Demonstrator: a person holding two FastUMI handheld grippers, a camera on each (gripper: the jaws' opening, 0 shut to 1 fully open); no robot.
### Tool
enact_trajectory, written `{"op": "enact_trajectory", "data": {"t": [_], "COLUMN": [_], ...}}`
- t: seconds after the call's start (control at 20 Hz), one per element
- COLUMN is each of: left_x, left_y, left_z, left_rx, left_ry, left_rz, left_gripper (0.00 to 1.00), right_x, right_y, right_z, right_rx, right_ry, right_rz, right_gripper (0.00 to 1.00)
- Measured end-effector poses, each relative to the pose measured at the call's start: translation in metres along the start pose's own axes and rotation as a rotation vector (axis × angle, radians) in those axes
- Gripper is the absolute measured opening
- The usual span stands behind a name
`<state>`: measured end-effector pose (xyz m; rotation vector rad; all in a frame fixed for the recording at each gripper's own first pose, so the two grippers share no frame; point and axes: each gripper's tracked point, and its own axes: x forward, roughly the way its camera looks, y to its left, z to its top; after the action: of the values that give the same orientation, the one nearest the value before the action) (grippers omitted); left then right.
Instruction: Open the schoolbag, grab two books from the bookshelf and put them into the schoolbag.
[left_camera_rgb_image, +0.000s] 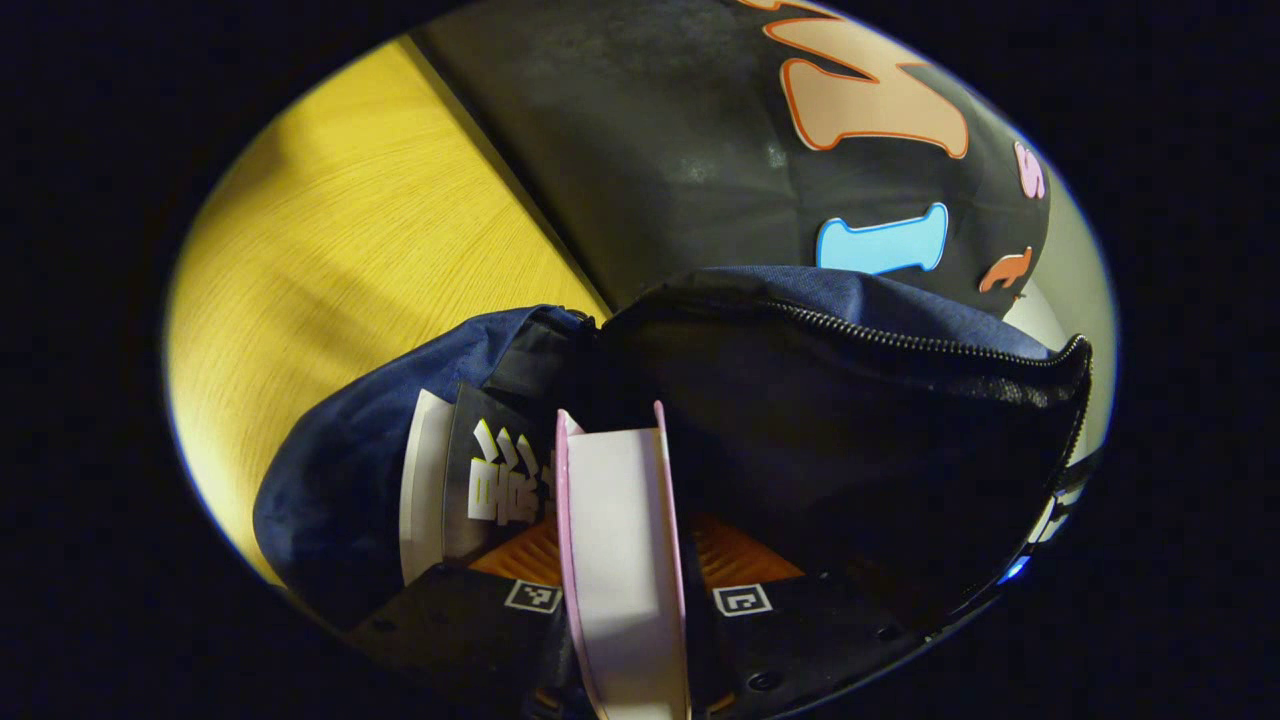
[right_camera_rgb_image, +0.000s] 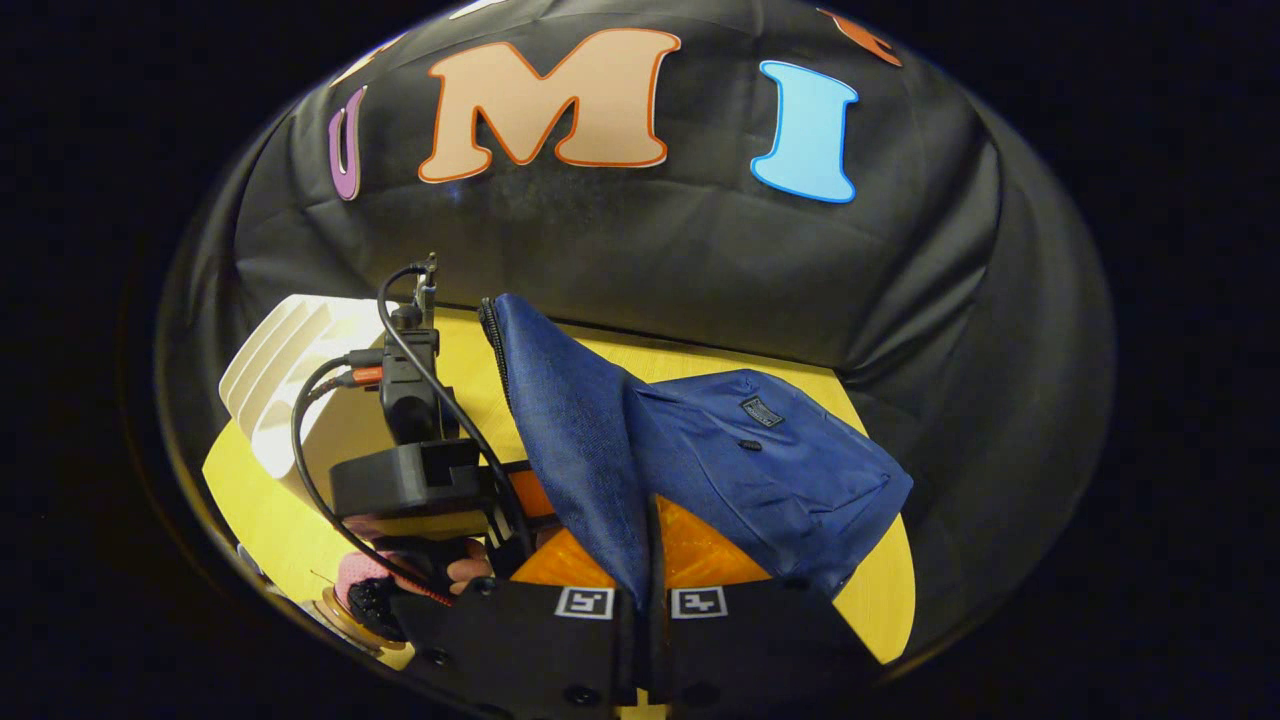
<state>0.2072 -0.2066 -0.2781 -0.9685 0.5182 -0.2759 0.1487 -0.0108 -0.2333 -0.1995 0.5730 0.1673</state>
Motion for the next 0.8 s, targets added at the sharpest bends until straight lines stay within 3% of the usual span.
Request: {"op": "enact_trajectory", "data": {"t": [0.1, 0.15, 0.3, 0.5, 0.8], "left_x": [-0.005, -0.010, -0.031, -0.075, -0.156], "left_y": [0.007, 0.010, 0.008, 0.003, -0.015], "left_z": [0.004, 0.009, 0.022, 0.041, 0.076], "left_rx": [0.055, 0.089, 0.143, 0.193, 0.376], "left_ry": [-0.001, -0.005, -0.029, -0.096, -0.210], "left_rz": [0.037, 0.071, 0.105, 0.167, 0.300], "left_gripper": [0.42, 0.53, 0.62, 0.95, 0.95], "right_x": [0.000, 0.001, 0.001, 0.001, -0.001], "right_y": [-0.003, -0.003, -0.003, -0.003, -0.002], "right_z": [0.001, 0.001, 0.001, -0.001, -0.001], "right_rx": [0.002, 0.008, 0.009, 0.001, -0.018], "right_ry": [0.001, 0.003, 0.010, 0.016, 0.012], "right_rz": [-0.002, -0.001, 0.003, 0.002, -0.003], "right_gripper": [0.05, 0.07, 0.09, 0.07, 0.07]}}
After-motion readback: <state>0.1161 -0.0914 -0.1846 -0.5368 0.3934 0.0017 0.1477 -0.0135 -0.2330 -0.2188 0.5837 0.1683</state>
